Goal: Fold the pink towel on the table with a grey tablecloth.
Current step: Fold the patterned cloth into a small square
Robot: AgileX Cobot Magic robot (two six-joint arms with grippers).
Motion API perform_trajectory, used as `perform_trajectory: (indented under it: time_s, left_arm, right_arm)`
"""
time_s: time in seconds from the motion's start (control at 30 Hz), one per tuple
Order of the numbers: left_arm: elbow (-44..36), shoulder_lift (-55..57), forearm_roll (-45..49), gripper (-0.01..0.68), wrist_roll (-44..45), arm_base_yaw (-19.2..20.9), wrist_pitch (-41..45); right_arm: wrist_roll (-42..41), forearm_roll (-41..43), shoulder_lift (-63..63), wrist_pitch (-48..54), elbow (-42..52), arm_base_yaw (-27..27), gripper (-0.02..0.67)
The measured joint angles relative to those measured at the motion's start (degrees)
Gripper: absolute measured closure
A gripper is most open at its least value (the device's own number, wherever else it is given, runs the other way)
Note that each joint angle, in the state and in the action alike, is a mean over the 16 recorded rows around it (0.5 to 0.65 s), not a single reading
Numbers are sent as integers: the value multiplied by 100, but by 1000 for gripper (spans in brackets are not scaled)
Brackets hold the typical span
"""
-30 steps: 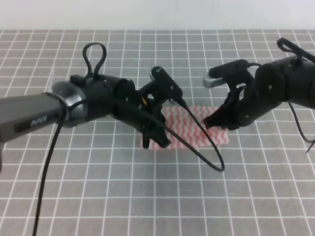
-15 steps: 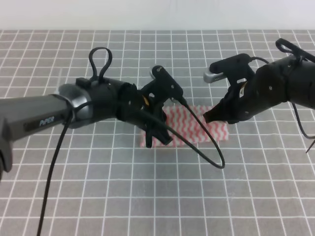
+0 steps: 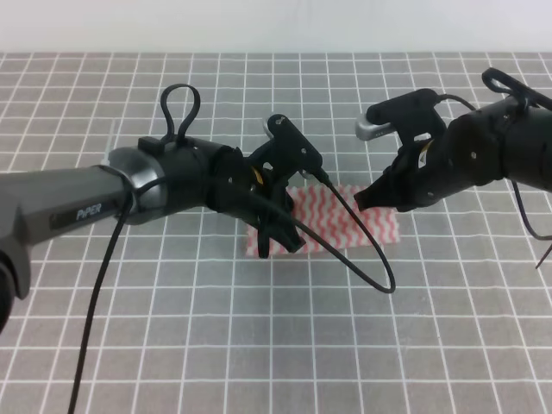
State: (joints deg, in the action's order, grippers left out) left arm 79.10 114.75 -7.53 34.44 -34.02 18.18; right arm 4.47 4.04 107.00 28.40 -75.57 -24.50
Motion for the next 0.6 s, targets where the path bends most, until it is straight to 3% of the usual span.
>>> perform_trajectory:
  time_s: [0.6]
  left_arm:
    - [1, 14, 9, 674, -36, 77, -261]
  right_arm:
    - [47, 62, 196, -143, -6, 22, 665]
